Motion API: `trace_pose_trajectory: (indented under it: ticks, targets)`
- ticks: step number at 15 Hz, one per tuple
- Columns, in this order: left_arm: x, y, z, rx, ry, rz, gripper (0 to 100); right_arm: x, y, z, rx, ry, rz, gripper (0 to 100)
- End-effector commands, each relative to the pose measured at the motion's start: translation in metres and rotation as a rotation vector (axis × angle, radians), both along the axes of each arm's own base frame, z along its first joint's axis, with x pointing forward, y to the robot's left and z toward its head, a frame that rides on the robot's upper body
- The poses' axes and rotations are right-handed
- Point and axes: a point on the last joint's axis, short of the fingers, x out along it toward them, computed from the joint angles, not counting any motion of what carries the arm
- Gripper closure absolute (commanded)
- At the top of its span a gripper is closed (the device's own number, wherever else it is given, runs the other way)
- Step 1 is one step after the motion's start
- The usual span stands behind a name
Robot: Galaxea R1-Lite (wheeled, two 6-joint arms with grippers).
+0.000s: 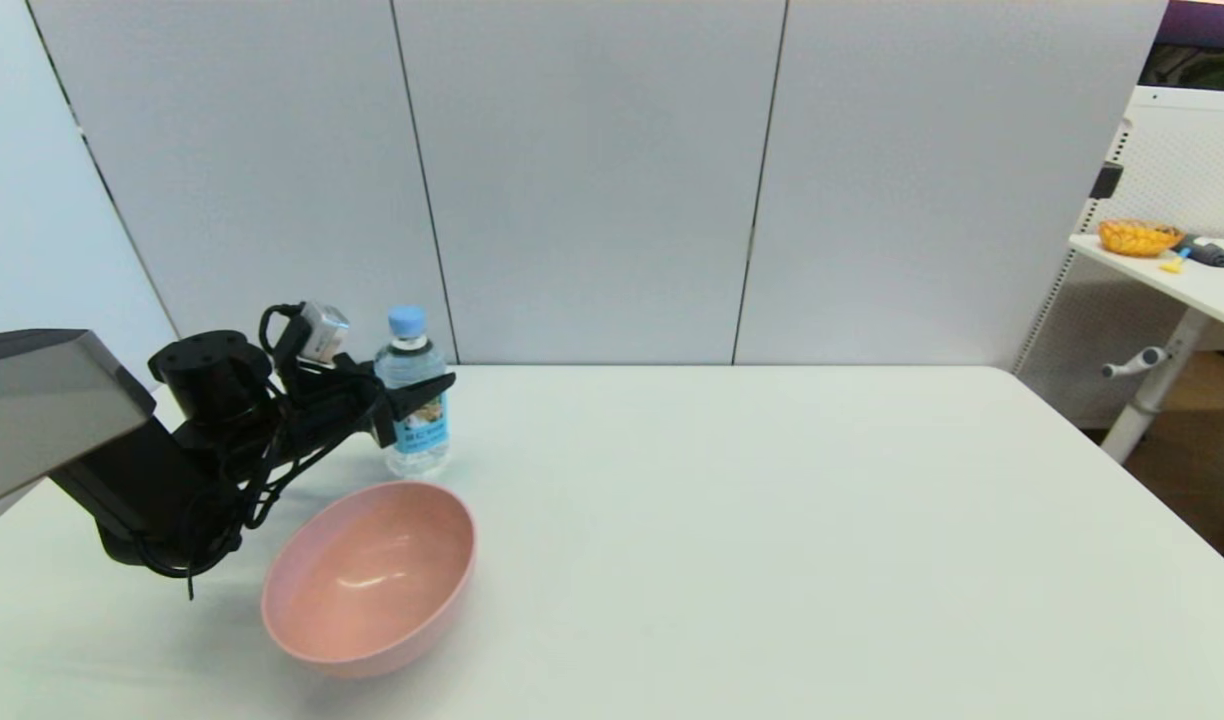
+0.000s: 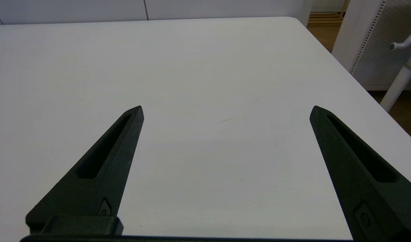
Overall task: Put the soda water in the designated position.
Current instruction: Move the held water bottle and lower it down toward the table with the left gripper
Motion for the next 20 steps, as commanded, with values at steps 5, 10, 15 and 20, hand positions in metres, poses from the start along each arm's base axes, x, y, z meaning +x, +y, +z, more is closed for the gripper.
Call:
trace_pose_trajectory:
  ticks: [5,10,15,20]
  targets:
    - [0.001,-0.018,-0.005,-0.005,0.01,-0.051,100,0.0,0.0,0.0,0.0,0.002,-0.002,0]
    - [0.0,-0.018,-0.007,-0.004,0.018,-0.051,100,0.0,0.0,0.0,0.0,0.002,0.002,0]
    - [0.001,-0.018,-0.009,-0.005,0.017,-0.05,100,0.0,0.0,0.0,0.0,0.002,-0.002,0]
    - [0.001,-0.018,-0.008,-0.004,0.013,-0.05,0,0.0,0.0,0.0,0.0,0.002,0.0,0]
